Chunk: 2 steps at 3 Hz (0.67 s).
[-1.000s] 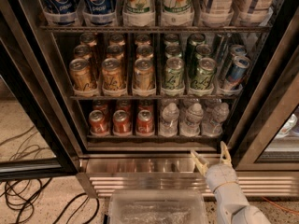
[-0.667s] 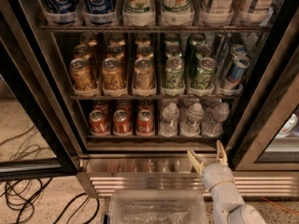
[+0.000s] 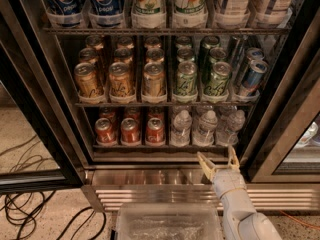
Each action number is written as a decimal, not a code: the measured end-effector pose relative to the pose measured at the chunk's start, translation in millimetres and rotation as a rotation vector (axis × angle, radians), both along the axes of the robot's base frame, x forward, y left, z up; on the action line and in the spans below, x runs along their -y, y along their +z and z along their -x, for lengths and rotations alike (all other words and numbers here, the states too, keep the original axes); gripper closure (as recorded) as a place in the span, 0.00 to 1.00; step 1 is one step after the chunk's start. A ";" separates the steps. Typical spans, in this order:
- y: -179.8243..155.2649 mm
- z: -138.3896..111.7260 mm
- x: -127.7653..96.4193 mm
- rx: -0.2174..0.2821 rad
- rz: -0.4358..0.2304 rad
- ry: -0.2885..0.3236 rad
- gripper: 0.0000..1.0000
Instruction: Pick water bottle from bottom shelf of fridge
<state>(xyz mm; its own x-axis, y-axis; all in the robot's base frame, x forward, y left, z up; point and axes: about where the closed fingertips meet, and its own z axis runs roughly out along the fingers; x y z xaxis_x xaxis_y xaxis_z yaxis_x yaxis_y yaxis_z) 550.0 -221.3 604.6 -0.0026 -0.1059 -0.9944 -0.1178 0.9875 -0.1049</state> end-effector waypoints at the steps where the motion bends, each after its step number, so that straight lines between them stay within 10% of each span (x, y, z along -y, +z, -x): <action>1: 7.0 -9.0 4.5 0.031 0.010 -0.014 0.31; 2: 11.8 -17.6 8.7 0.051 0.024 -0.025 0.31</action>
Offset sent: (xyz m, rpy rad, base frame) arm 0.0264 -0.0144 0.0166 -0.0400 -0.0719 -0.0388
